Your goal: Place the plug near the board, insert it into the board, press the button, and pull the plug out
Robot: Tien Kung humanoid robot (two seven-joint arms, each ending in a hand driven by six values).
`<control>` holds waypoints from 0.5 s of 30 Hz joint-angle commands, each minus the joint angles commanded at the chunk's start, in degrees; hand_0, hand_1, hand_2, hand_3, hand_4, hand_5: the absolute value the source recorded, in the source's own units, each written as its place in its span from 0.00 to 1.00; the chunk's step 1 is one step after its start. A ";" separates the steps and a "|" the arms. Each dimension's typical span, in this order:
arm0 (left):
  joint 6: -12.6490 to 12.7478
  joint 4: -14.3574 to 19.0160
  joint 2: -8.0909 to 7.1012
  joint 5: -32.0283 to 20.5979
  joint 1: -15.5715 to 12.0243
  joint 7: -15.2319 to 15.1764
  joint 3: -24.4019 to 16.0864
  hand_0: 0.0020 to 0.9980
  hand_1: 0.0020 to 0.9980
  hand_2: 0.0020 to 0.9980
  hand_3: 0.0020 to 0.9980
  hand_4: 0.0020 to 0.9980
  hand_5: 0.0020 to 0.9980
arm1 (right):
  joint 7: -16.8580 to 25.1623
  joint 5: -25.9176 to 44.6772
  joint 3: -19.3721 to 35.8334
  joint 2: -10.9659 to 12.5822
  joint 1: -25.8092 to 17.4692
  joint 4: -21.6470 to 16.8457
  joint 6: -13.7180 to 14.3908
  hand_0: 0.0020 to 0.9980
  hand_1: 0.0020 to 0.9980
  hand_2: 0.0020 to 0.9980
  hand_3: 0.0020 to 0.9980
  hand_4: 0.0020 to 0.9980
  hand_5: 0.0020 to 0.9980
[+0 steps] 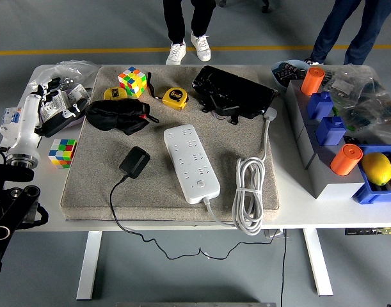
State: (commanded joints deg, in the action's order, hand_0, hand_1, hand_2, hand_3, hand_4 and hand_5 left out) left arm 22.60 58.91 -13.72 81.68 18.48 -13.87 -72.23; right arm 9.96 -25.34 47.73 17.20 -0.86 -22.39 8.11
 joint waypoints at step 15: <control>-0.53 0.21 0.19 0.09 -0.34 0.56 -0.35 0.81 0.81 0.84 0.84 0.99 0.60 | 0.33 -0.05 0.67 -0.45 -0.14 0.10 0.35 0.60 0.61 0.55 0.55 0.77 0.27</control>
State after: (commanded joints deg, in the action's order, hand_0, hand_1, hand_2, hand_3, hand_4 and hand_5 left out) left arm 22.07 59.11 -13.52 81.77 18.14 -13.31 -72.59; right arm 10.29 -25.40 48.40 16.75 -1.00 -22.29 8.47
